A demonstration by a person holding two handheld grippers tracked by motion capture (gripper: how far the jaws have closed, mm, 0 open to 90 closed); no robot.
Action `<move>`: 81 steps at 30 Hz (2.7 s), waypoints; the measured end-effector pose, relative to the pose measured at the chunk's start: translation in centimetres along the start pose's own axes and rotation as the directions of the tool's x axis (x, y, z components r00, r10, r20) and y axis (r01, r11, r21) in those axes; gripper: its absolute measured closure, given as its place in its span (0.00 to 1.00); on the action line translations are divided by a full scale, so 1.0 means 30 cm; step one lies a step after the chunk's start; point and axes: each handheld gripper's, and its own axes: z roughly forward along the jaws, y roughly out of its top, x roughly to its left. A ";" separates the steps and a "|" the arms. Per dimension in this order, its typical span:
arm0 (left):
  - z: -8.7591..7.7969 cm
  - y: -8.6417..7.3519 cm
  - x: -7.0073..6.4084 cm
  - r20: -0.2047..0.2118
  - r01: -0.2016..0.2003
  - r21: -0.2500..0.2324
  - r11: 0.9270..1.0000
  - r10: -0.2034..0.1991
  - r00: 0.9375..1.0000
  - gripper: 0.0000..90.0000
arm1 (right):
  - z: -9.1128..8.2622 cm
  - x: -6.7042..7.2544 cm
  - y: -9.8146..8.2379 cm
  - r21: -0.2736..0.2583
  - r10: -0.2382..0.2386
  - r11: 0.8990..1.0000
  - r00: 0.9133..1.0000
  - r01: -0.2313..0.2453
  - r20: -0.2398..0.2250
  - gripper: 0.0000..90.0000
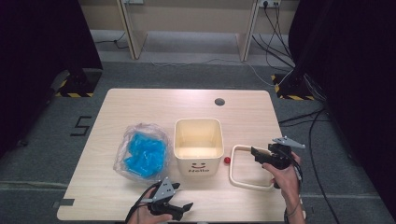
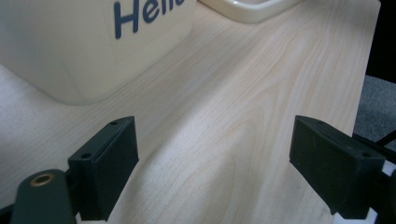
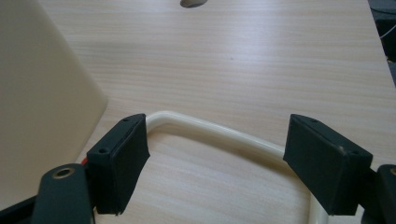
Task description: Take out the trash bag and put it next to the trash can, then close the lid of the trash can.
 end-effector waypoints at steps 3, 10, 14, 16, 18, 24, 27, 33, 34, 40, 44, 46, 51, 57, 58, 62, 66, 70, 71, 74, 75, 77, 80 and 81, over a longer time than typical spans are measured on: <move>0.003 -0.001 0.004 -0.004 0.011 0.016 1.000 -0.011 1.000 0.17 | 0.000 -0.012 -0.013 0.011 0.001 1.000 1.000 -0.001 0.012 0.23; 0.010 -0.008 0.003 -0.022 0.002 0.064 0.998 0.000 1.000 0.17 | 0.004 -0.030 -0.034 0.030 -0.001 1.000 1.000 0.000 0.029 0.23; 0.010 -0.008 0.000 -0.027 -0.013 0.074 0.997 0.015 1.000 0.17 | 0.006 -0.036 -0.037 0.034 0.005 0.999 1.000 -0.006 0.030 0.23; 0.011 -0.010 -0.005 -0.036 -0.027 0.076 0.997 0.030 0.999 0.17 | 0.006 -0.036 -0.037 0.036 0.007 0.999 1.000 -0.008 0.029 0.23; 0.011 -0.013 -0.010 -0.044 -0.042 0.080 0.996 0.046 0.998 0.17 | 0.006 -0.037 -0.037 0.036 0.006 0.999 1.000 -0.007 0.031 0.23; 0.012 -0.020 -0.019 -0.060 -0.060 0.076 0.995 0.065 0.996 0.16 | 0.008 -0.049 -0.037 0.044 0.006 0.999 0.999 -0.009 0.050 0.24; 0.013 -0.022 -0.022 -0.068 -0.065 0.074 0.995 0.070 0.995 0.16 | 0.012 -0.057 -0.038 0.049 0.011 0.999 0.998 -0.014 0.054 0.25; 0.010 -0.023 -0.015 -0.052 -0.043 0.061 0.997 0.046 0.998 0.16 | 0.034 -0.071 -0.049 0.081 0.018 0.996 0.998 -0.024 0.067 0.26; 0.009 -0.023 -0.012 -0.047 -0.035 0.057 0.998 0.037 0.998 0.16 | 0.037 -0.073 -0.050 0.085 0.015 0.996 0.998 -0.020 0.069 0.27; 0.008 -0.025 -0.012 -0.047 -0.035 0.053 0.998 0.038 0.998 0.16 | 0.043 -0.091 -0.060 0.105 0.019 0.994 0.996 -0.029 0.092 0.31; 0.007 -0.025 -0.012 -0.048 -0.040 0.059 0.997 0.043 0.998 0.16 | 0.042 -0.103 -0.065 0.114 0.015 0.993 0.995 -0.026 0.098 0.36; 0.007 -0.025 -0.013 -0.047 -0.045 0.060 0.997 0.048 0.998 0.16 | 0.044 -0.109 -0.069 0.122 0.010 0.992 0.994 -0.023 0.106 0.40; 0.006 -0.026 -0.015 -0.048 -0.054 0.063 0.997 0.057 0.997 0.16 | 0.053 -0.119 -0.081 0.150 -0.031 0.989 0.990 0.010 0.139 0.50; 0.006 -0.026 -0.014 -0.046 -0.053 0.062 0.997 0.056 0.997 0.16 | 0.068 -0.130 -0.092 0.165 -0.067 0.986 0.983 0.038 0.172 0.62; 0.006 -0.026 -0.015 -0.047 -0.053 0.063 0.997 0.056 0.997 0.16 | 0.071 -0.131 -0.094 0.168 -0.067 0.985 0.982 0.037 0.176 0.64; 0.006 -0.026 -0.015 -0.046 -0.052 0.062 0.997 0.055 0.997 0.16 | 0.079 -0.135 -0.095 0.166 -0.064 0.986 0.981 0.033 0.184 0.74; 0.006 -0.027 -0.016 -0.048 -0.055 0.062 0.997 0.058 0.997 0.16 | 0.085 -0.140 -0.094 0.150 -0.061 0.988 0.981 0.034 0.185 0.84; 0.006 -0.028 -0.016 -0.049 -0.055 0.060 0.997 0.058 0.997 0.16 | 0.086 -0.143 -0.094 0.145 -0.050 0.989 0.983 0.023 0.179 0.85; 0.006 -0.028 -0.017 -0.050 -0.055 0.060 0.997 0.058 0.997 0.16 | 0.087 -0.146 -0.093 0.141 -0.049 0.990 0.983 0.024 0.178 0.85; 0.006 -0.028 -0.016 -0.047 -0.053 0.057 0.997 0.056 0.997 0.16 | 0.084 -0.151 -0.093 0.137 -0.037 0.991 0.984 0.014 0.171 0.85; 0.006 -0.028 -0.016 -0.046 -0.053 0.057 0.997 0.056 0.997 0.16 | 0.082 -0.152 -0.092 0.135 -0.035 0.991 0.985 0.013 0.168 0.85; 0.005 -0.026 -0.015 -0.045 -0.055 0.063 0.997 0.058 0.997 0.16 | 0.076 -0.154 -0.088 0.123 -0.033 0.992 0.987 0.013 0.159 0.85; 0.004 -0.026 -0.012 -0.043 -0.049 0.061 0.997 0.052 0.998 0.16 | 0.065 -0.152 -0.082 0.110 -0.025 0.994 0.988 0.008 0.152 0.85; 0.004 -0.026 -0.012 -0.044 -0.052 0.062 0.997 0.054 0.998 0.17 | 0.061 -0.152 -0.079 0.106 -0.028 0.994 0.988 0.012 0.150 0.85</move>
